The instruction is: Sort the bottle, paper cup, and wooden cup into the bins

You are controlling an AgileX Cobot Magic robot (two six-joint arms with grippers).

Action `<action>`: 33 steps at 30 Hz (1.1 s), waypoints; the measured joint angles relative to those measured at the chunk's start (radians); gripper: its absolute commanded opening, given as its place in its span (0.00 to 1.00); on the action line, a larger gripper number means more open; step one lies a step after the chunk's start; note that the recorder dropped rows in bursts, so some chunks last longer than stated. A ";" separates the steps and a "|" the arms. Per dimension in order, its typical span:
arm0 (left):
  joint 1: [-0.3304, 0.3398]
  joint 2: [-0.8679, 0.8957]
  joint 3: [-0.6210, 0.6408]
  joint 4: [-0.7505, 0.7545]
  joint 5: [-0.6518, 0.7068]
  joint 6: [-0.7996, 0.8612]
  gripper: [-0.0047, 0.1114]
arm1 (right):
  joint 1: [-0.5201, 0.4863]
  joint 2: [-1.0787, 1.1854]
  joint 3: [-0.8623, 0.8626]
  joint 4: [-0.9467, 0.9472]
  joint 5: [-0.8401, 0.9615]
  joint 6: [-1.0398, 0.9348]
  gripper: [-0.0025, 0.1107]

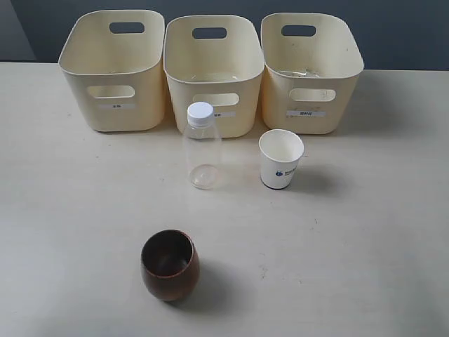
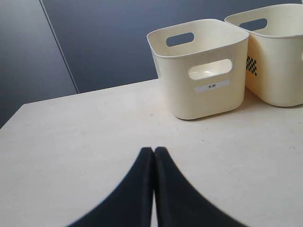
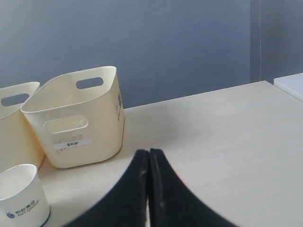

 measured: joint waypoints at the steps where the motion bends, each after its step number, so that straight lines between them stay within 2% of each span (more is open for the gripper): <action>1: 0.000 0.000 0.000 0.000 0.000 0.000 0.04 | 0.000 0.000 0.000 -0.002 0.005 0.000 0.02; 28: 0.000 0.000 0.000 0.000 0.000 0.000 0.04 | 0.000 0.000 0.000 -0.009 0.035 -0.005 0.02; 33: 0.000 0.000 0.000 0.000 0.000 0.000 0.04 | 0.000 0.000 0.000 -0.009 -0.014 -0.005 0.02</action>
